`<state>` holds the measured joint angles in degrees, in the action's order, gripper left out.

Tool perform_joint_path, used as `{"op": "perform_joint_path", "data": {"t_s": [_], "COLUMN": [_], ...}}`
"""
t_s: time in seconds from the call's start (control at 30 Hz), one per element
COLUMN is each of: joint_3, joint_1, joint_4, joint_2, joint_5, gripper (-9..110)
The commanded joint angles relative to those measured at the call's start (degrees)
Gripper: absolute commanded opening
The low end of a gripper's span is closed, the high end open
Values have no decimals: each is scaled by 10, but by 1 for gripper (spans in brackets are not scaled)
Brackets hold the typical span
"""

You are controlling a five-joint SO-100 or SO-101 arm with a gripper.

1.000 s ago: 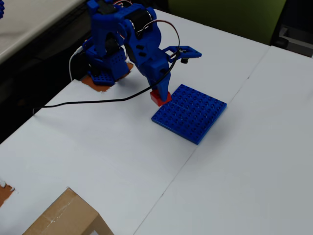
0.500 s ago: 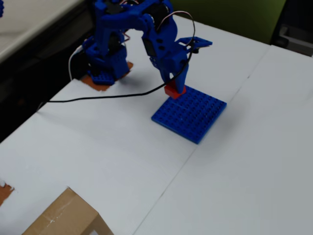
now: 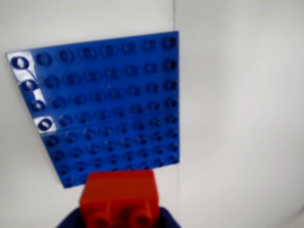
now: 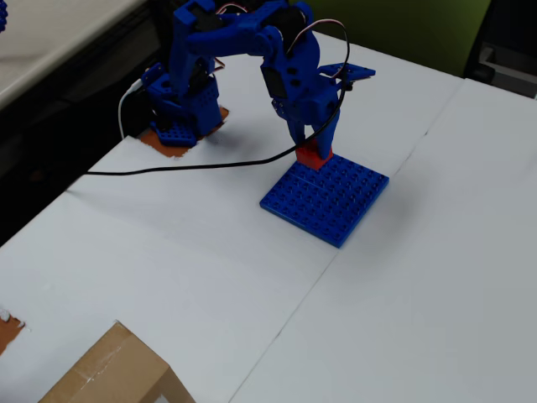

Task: Pick up the 2x2 red block and go up the 8x8 blue block.

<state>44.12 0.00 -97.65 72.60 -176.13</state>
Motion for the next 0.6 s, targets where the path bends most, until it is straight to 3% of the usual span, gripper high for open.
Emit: {"op": "perform_joint_path", "data": {"t_s": [0.0,0.57], "joint_3": [-41,-51], "joint_1": [-16,-17], "joint_4": [-10,-16], "joint_2": [0,-7], "joint_5": [4,-44], "gripper": [0,0]}}
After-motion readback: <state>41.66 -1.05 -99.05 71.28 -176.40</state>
